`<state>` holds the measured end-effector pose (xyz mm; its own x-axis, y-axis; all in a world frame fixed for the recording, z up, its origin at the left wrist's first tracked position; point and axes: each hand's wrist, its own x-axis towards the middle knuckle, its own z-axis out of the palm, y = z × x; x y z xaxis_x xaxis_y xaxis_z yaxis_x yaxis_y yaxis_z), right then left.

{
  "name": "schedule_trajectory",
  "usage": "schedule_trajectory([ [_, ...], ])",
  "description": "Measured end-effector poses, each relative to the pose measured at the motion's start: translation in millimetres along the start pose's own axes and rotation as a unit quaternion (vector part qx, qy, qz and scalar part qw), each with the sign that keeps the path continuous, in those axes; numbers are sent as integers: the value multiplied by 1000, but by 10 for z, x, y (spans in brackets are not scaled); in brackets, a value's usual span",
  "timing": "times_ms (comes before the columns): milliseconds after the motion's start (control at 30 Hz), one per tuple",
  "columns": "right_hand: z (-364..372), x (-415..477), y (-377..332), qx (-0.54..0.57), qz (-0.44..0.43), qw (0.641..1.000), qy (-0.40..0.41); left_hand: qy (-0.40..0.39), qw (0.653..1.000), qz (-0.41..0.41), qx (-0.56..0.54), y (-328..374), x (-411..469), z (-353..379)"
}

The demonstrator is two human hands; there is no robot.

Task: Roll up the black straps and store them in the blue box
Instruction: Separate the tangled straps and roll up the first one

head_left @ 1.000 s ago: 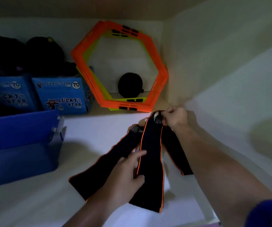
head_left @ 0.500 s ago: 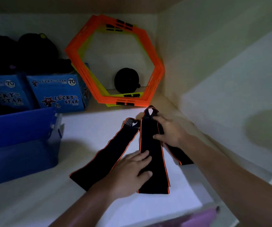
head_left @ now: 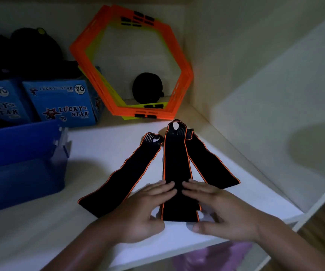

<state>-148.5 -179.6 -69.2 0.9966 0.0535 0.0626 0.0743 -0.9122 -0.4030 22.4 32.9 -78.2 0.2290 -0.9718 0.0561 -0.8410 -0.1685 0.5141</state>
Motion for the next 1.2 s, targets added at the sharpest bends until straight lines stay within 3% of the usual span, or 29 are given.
schedule_trajectory([
  [300, 80, 21, 3, 42, -20, 993, 110, 100, 994, 10, -42, -47, 17, 85],
  [467, 57, -20, -94, 96, -2, 989, 110, 125, 989, 19, -74, 102, -38, 13],
  [600, 83, -55, -135, 144, 48, 976, 153, 155, 980, -74, -96, 160, -76, 9],
  [667, 86, -40, -179, 184, 64, 967, 164, 165, 967, -115, -159, 148, -71, 21],
  [833, 150, 7, -224, 210, 111, 947, 218, 203, 951, -151, -180, 238, -8, 23],
  [1067, 233, 86, -272, 186, 182, 918, 298, 235, 941, -181, -163, 300, -18, 35],
  [1200, 325, 109, -284, 68, 184, 931, 307, 231, 948, -165, -141, 254, 9, 58],
])
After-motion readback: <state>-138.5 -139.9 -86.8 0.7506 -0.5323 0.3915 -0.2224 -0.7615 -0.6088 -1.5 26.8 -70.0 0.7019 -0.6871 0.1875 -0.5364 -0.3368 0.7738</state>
